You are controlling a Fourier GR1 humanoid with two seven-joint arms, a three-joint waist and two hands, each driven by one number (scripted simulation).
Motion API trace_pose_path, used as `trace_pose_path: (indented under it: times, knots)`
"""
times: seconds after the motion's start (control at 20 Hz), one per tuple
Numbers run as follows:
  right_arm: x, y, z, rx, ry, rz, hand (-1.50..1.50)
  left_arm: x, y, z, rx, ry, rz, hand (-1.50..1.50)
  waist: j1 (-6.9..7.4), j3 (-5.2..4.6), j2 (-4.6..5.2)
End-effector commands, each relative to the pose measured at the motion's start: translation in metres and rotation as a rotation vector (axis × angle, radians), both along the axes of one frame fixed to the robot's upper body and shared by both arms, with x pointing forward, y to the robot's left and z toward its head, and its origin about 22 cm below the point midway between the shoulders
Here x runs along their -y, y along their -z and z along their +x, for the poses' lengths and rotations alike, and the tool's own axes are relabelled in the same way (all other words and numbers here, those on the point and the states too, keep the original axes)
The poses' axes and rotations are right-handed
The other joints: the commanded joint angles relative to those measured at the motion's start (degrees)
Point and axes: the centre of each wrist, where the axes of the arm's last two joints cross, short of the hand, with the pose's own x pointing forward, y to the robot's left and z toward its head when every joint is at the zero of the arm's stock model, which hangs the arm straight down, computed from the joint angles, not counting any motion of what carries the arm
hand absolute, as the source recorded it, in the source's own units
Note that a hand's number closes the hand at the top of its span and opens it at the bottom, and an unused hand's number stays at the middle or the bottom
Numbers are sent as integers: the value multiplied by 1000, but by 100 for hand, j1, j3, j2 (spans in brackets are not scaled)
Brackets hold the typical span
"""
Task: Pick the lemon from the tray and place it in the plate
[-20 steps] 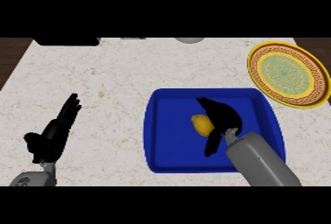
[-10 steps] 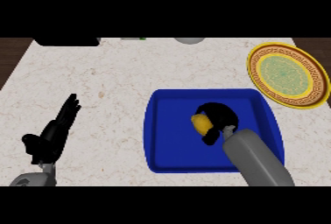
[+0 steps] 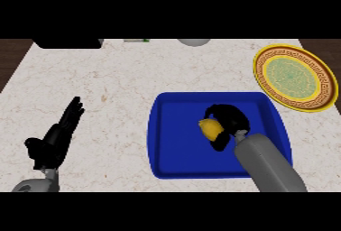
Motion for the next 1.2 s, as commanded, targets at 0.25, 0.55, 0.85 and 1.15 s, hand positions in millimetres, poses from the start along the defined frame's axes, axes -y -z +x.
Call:
trace_pose_path:
  times: [0.25,0.55,0.85,1.15]
  knots:
    - [282,-74,-28,292,428,-123,150,-17,7,-14,-3,-92,1,0,-584,103,114]
    - [390,-107,-97,482,492,-24,150,-12,-3,-7,22,-46,-9,0,-271,106,126]
    - [446,-141,-141,641,483,24,150,0,0,-5,18,6,-22,0,49,71,115]
    - [455,-158,-136,856,480,88,150,11,0,1,28,14,-6,0,133,66,112]
